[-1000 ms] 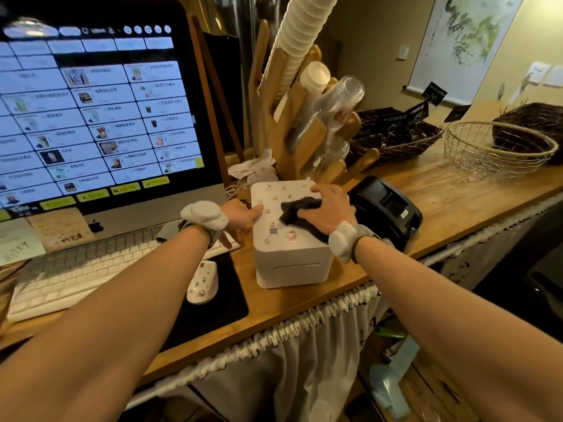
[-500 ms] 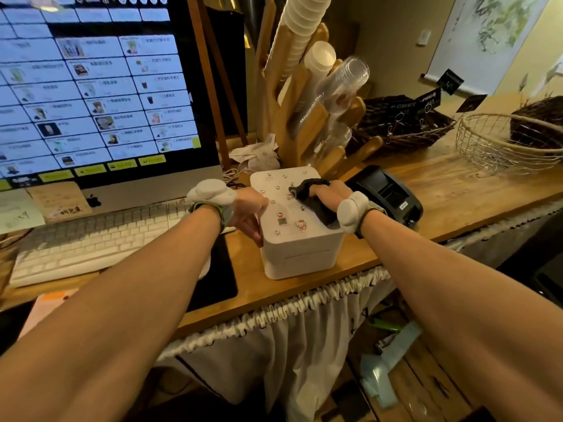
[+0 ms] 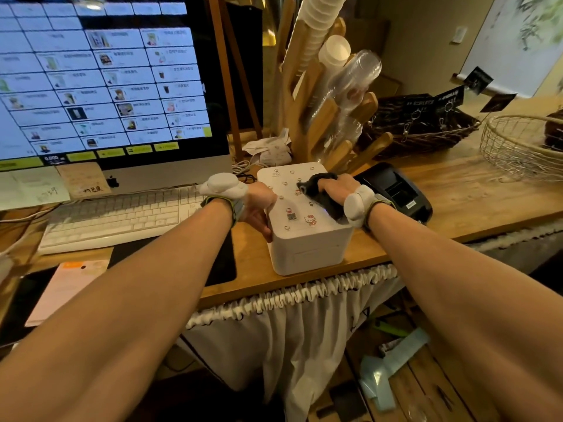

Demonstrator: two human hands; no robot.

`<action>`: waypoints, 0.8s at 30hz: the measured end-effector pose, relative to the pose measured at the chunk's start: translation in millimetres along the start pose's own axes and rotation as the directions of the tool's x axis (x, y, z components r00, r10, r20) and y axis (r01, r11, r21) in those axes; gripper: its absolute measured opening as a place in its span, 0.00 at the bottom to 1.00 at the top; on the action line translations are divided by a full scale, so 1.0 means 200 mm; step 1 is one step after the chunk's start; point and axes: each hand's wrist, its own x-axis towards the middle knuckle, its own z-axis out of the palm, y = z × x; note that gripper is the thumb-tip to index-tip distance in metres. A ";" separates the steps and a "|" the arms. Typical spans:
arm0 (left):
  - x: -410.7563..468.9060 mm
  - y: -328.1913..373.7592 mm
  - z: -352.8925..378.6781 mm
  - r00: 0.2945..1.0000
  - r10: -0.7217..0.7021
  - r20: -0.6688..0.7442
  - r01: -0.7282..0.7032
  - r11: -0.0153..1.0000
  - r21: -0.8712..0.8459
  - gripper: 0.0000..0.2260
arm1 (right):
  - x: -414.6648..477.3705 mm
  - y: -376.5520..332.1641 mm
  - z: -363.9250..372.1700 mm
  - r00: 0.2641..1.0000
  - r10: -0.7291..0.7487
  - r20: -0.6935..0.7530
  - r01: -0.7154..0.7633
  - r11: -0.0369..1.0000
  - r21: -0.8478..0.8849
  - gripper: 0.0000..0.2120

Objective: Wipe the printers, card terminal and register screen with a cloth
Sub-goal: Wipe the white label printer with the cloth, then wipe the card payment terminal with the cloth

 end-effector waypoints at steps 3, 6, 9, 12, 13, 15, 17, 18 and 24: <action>-0.02 0.01 0.00 0.999 -0.001 0.040 -0.002 0.997 0.071 0.16 | 0.00 0.00 0.00 1.000 -0.003 0.011 0.003 1.000 0.010 0.11; -0.02 0.01 -0.01 0.998 -0.001 0.065 -0.004 0.997 0.077 0.16 | 0.00 -0.01 -0.01 1.000 -0.005 0.018 0.006 1.000 -0.017 0.11; -0.02 0.02 -0.01 0.998 -0.026 0.048 0.022 0.996 0.085 0.15 | 0.00 -0.01 -0.02 1.000 -0.010 0.022 0.011 0.999 -0.037 0.11; -0.03 0.02 -0.01 0.998 -0.045 0.032 0.042 0.995 0.087 0.15 | 0.00 0.00 -0.02 1.000 -0.016 0.026 0.017 0.999 -0.036 0.11; -0.02 0.02 -0.02 0.998 -0.046 0.037 0.042 0.995 0.093 0.15 | 0.01 0.00 -0.02 0.999 -0.020 0.025 0.021 0.999 -0.033 0.11; -0.03 0.03 -0.03 0.997 -0.063 0.036 0.059 0.991 0.117 0.15 | 0.01 0.00 -0.02 0.999 -0.028 0.024 0.029 0.999 -0.029 0.11; -0.03 0.06 -0.03 0.995 -0.100 0.006 0.098 0.984 0.150 0.15 | 0.01 -0.01 -0.02 0.999 -0.019 0.035 0.020 0.999 -0.027 0.10; -0.04 0.08 -0.03 0.996 -0.092 -0.022 0.095 0.977 0.191 0.15 | 0.01 -0.01 -0.04 0.999 -0.017 0.032 0.018 1.000 -0.026 0.10; -0.02 0.31 -0.04 0.836 0.452 -0.312 -0.113 0.698 0.707 0.15 | 0.00 0.05 -0.33 0.941 -0.248 -0.229 0.198 0.956 -0.218 0.09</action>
